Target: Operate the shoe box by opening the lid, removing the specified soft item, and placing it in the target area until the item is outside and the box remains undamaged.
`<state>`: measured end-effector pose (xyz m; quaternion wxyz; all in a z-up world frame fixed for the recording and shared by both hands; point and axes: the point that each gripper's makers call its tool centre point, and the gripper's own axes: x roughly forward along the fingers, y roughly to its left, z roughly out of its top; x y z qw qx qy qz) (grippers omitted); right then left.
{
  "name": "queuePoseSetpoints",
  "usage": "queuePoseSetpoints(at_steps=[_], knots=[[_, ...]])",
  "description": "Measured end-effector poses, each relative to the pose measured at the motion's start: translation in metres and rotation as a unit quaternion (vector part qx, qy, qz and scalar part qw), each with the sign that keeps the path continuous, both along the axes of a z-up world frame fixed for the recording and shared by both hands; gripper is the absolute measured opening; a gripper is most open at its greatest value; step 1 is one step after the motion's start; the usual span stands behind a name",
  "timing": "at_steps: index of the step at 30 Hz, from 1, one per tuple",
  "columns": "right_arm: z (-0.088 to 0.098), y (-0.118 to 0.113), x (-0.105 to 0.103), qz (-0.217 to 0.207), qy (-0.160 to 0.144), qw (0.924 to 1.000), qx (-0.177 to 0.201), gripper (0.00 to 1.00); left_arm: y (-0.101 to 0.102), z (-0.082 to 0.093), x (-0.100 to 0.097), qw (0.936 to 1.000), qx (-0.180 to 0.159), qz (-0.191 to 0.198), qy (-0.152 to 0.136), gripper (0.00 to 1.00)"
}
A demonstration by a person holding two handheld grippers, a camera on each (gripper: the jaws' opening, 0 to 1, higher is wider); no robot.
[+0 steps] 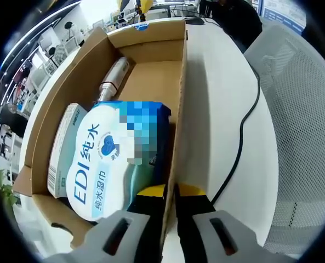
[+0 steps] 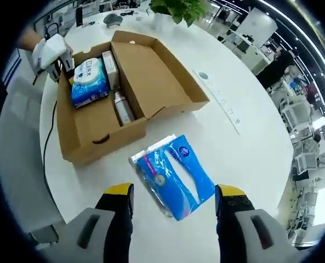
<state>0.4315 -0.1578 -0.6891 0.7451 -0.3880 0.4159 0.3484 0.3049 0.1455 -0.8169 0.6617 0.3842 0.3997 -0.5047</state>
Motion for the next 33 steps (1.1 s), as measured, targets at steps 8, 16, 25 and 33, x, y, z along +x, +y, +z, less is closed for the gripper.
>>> queuePoseSetpoints(at_steps=[8, 16, 25, 33], knots=[[0.012, 0.001, -0.003, -0.005, -0.035, 0.9993, 0.010, 0.57, 0.001, 0.000, 0.000, 1.0000, 0.000, 0.000, 0.000, 0.04], [0.027, 0.005, -0.007, -0.009, -0.084, 0.9961, 0.028, 0.54, 0.002, 0.001, 0.001, 1.0000, 0.000, 0.005, 0.003, 0.04], [0.041, 0.025, -0.027, -0.022, -0.129, 0.9894, 0.063, 0.49, 0.002, 0.001, 0.000, 1.0000, 0.001, 0.002, 0.001, 0.04], [0.053, 0.045, -0.041, -0.042, -0.165, 0.9799, 0.104, 0.54, 0.002, 0.002, 0.001, 1.0000, 0.001, 0.002, 0.000, 0.04]])
